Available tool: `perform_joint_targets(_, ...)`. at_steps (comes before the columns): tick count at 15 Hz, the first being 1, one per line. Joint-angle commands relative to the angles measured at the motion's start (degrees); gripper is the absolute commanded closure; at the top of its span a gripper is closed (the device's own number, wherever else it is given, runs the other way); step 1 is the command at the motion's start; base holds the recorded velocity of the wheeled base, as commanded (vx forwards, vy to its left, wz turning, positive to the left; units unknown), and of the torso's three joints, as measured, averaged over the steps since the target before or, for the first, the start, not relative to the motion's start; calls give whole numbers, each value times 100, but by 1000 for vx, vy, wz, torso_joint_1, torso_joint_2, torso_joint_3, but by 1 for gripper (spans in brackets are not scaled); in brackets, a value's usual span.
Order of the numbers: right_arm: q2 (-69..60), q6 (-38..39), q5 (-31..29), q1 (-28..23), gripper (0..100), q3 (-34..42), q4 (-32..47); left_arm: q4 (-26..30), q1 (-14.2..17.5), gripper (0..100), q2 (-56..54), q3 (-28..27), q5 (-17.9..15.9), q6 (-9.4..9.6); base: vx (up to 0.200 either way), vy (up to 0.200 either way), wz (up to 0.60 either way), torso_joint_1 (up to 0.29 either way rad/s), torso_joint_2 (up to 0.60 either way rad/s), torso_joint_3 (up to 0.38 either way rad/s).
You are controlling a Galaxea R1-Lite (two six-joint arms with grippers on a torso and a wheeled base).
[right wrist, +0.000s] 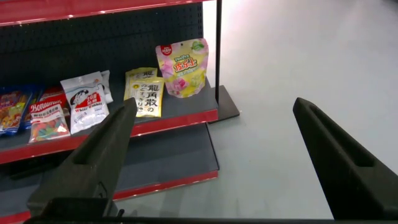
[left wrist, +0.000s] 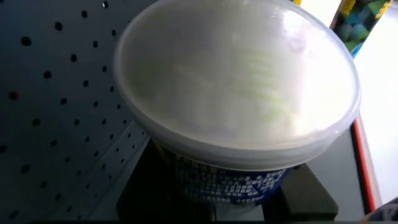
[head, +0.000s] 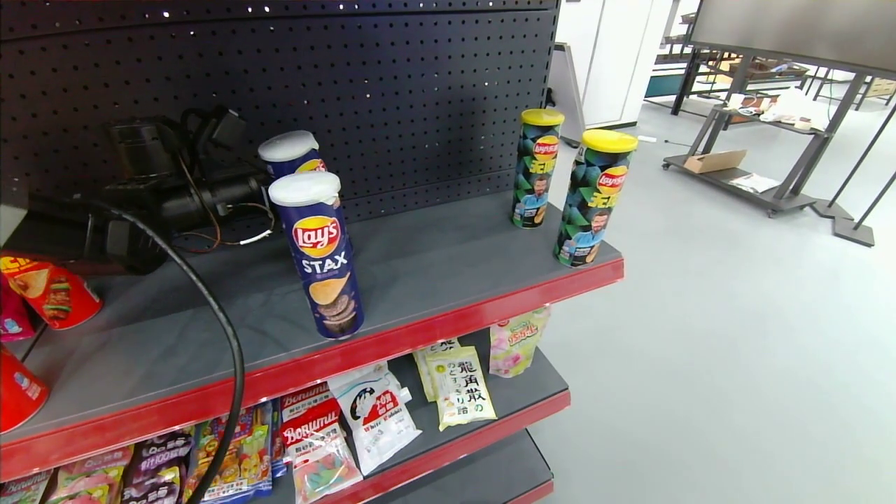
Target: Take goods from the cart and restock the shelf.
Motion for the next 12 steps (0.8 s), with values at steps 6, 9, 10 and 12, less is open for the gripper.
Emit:
perform_joint_targets(6, 9, -9, 1, -9, 0, 0, 0, 353, -8, 100, 102, -117, -35, 190, 0, 0, 0, 0, 0, 0)
perform_joint_targets(9, 9, 0, 1, 0, 0, 0, 0, 362, -17, 100, 172, -205, -35, 182, 0, 0, 0, 0, 0, 0)
perform_joint_targets(10, 9, 0, 10, 0, 0, 0, 0, 362, -43, 100, 181, -232, -35, 182, 0, 0, 0, 0, 0, 0)
perform_joint_targets(12, 9, 0, 1, 0, 0, 0, 0, 362, -52, 100, 216, -276, -35, 182, 0, 0, 0, 0, 0, 0)
